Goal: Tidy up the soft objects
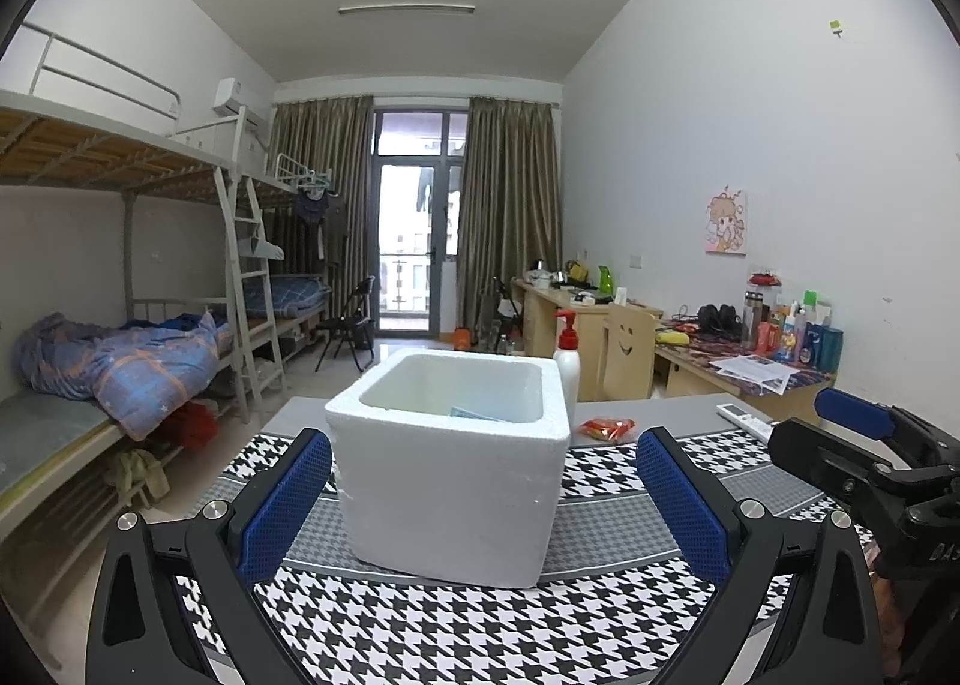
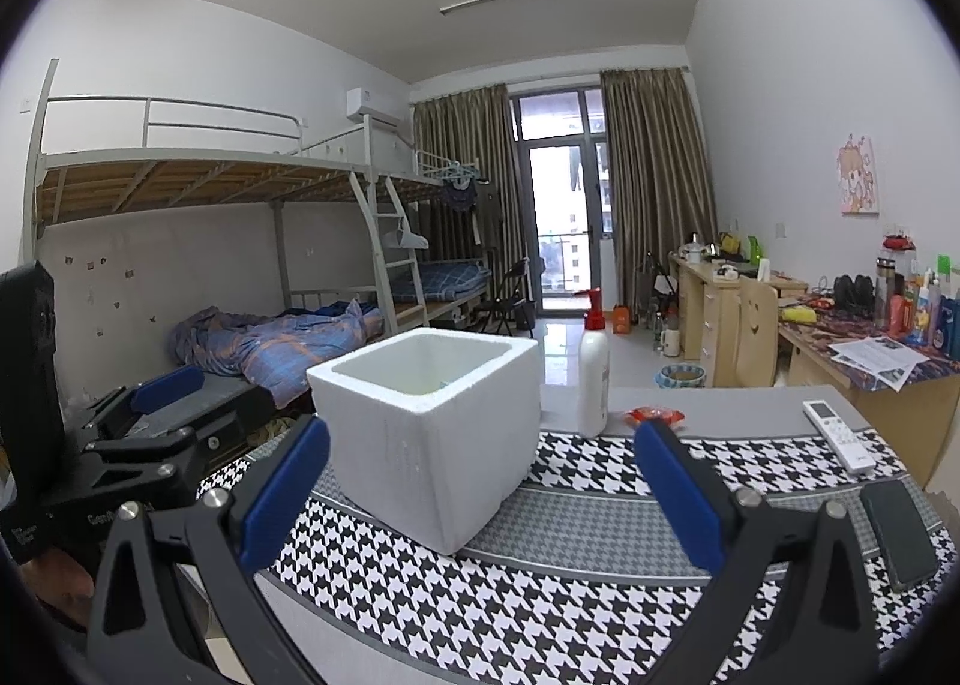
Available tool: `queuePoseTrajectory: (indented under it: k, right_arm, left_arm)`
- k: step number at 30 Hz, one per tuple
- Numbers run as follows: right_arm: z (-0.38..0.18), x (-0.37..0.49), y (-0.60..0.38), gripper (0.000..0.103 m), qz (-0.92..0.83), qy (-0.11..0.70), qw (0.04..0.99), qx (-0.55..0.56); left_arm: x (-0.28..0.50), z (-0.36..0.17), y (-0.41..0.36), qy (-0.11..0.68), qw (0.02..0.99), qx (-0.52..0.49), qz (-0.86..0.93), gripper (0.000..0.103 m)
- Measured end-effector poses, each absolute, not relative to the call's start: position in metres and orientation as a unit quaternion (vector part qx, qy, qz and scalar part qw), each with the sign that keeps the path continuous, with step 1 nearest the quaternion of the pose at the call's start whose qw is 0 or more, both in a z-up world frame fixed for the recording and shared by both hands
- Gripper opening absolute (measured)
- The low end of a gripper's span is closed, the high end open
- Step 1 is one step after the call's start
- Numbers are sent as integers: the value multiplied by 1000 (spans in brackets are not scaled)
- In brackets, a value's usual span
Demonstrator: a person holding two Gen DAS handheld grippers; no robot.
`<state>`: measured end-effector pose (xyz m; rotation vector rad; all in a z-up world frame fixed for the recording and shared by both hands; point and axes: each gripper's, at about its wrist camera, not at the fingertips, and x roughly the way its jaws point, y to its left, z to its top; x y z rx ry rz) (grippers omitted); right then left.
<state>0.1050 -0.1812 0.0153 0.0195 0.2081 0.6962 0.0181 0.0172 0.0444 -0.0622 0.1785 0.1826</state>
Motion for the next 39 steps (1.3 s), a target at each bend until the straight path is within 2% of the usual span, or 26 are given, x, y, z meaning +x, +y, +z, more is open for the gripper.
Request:
queuePoseTrajectory:
  k: [39]
  right_arm:
    - [-11,106,-182,102,285,116,951,7]
  left_arm:
    - [19,27,16,109,991,-30,74,102]
